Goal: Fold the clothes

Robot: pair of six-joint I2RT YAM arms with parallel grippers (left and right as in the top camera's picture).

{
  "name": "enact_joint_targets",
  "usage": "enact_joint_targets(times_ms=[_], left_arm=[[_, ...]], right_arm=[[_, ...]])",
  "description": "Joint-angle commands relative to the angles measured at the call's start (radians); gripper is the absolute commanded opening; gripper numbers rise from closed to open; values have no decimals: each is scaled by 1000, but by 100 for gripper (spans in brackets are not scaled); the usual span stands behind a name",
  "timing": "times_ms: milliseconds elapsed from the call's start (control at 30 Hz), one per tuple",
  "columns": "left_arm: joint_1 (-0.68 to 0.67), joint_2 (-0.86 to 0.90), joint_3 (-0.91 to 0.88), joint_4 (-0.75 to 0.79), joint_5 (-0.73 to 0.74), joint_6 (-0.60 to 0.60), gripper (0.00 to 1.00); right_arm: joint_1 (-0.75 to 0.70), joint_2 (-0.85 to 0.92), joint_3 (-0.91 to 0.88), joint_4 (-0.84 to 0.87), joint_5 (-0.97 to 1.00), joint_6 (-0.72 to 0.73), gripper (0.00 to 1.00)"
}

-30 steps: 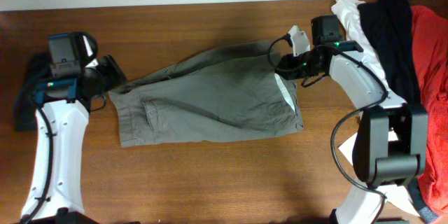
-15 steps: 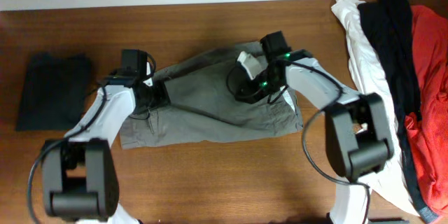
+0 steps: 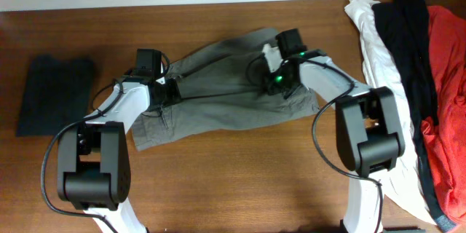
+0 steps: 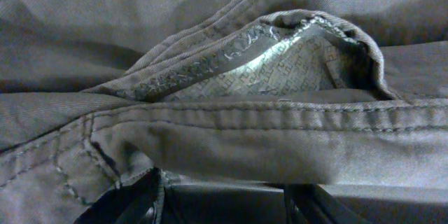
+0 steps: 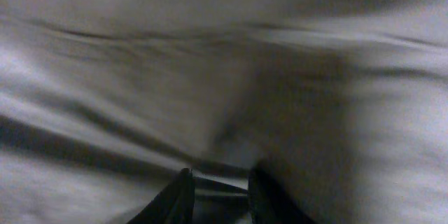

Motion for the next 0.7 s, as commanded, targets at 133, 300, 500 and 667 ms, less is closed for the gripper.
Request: enact_joint_targets(times_ms=[133,300,500,667], left_arm=[[21,117,-56,-17,-117,16,56],[21,117,-56,-51,-108,16,56],[21,117,-56,-248,-80,78,59],[22,117,-56,-332,-148,80,65]], right_arm=[[-156,67,-21,-32,282,87,32],[-166,67,-21,-108,190,42,32],[-162,67,-22,-355,184,90,22],[-162,67,-22,-551,164,116,22]])
